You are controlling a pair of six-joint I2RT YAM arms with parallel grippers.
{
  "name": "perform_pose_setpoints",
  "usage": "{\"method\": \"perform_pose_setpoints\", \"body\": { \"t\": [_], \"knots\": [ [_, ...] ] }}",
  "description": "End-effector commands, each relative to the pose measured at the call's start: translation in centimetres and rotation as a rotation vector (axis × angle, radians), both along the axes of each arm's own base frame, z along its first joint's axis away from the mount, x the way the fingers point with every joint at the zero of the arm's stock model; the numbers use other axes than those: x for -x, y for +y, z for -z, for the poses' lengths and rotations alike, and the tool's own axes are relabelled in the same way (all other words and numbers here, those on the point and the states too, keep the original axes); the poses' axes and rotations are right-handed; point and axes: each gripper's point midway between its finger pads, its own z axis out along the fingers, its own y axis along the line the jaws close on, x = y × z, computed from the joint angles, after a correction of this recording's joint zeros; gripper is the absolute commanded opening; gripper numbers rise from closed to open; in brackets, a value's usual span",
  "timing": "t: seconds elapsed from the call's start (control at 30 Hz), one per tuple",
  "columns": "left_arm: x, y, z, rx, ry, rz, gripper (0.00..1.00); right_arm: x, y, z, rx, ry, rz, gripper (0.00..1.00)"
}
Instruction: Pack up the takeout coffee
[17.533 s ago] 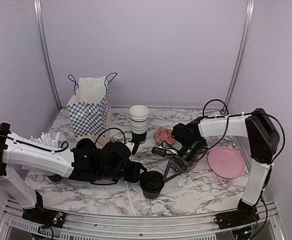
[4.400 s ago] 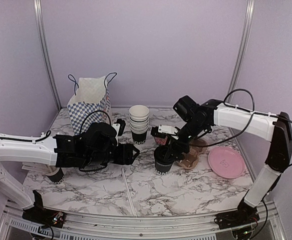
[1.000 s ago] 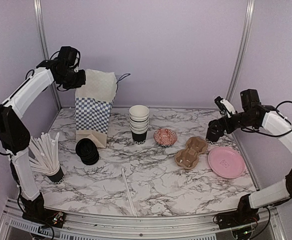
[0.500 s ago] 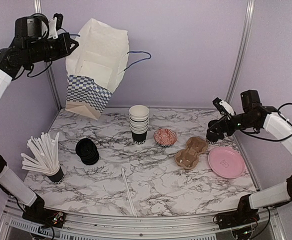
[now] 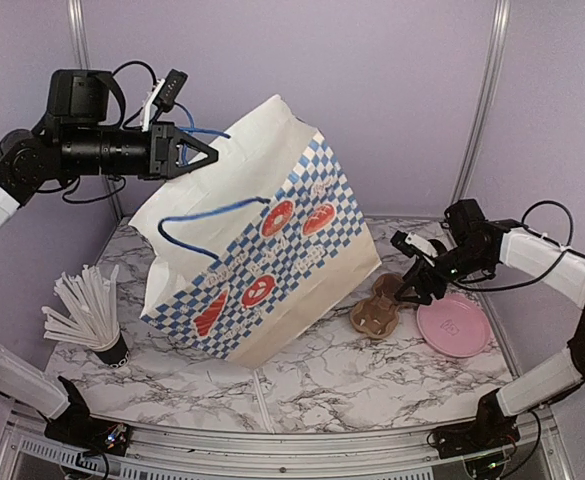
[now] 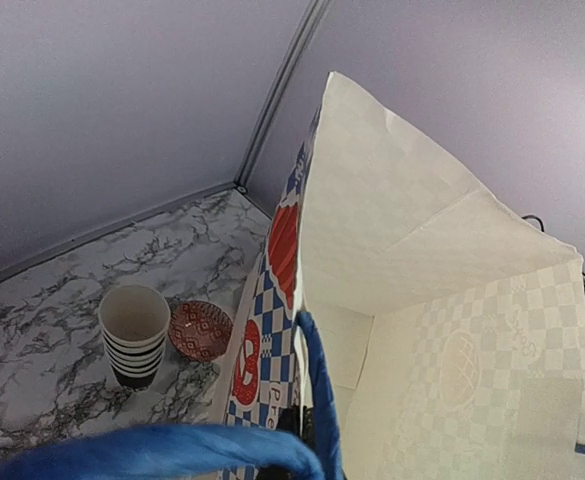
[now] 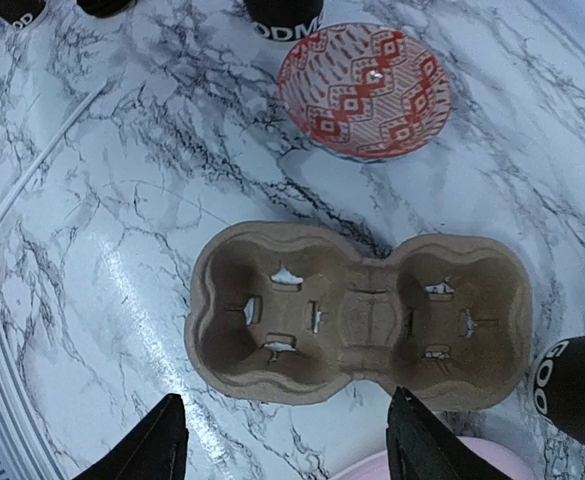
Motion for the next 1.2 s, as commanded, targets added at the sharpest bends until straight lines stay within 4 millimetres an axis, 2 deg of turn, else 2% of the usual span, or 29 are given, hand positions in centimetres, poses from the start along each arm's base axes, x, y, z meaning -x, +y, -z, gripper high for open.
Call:
{"method": "perform_pose_setpoints", "body": {
  "t": [0.0, 0.1, 0.2, 0.33, 0.53, 0.77, 0.93, 1.17],
  "knots": [
    [3.6, -1.9, 1.1, 0.011, 0.040, 0.127, 0.00, 0.5, 2.0, 2.8, 0.056, 0.016, -0.080, 0.60],
    [4.5, -2.1, 2.1, 0.002, 0.063, 0.135, 0.00, 1.5, 3.7, 4.9, 0.089, 0.064, -0.139, 0.48],
    [5.0, -2.1, 2.8, -0.007, 0.074, 0.144, 0.00, 1.8, 4.5, 6.8, 0.131, 0.086, -0.155, 0.42],
    [5.3, -1.7, 2.9, -0.007, 0.071, 0.139, 0.00, 2.1, 5.4, 8.8, 0.164, 0.120, -0.174, 0.39],
    [5.4, -1.3, 2.7, -0.010, 0.051, 0.135, 0.00, 3.1, 5.3, 10.7, 0.221, 0.157, -0.194, 0.37],
    [4.9, -2.0, 3.4, -0.031, 0.051, 0.146, 0.00, 4.9, 3.8, 12.1, 0.293, 0.207, -0.218, 0.35],
    [4.7, -2.3, 3.6, -0.040, 0.047, 0.150, 0.00, 6.3, 2.9, 12.2, 0.322, 0.241, -0.228, 0.34],
    [4.6, -2.3, 4.2, -0.056, 0.044, 0.147, 0.00, 5.8, 2.1, 11.3, 0.364, 0.196, -0.211, 0.37]
  ]
}}
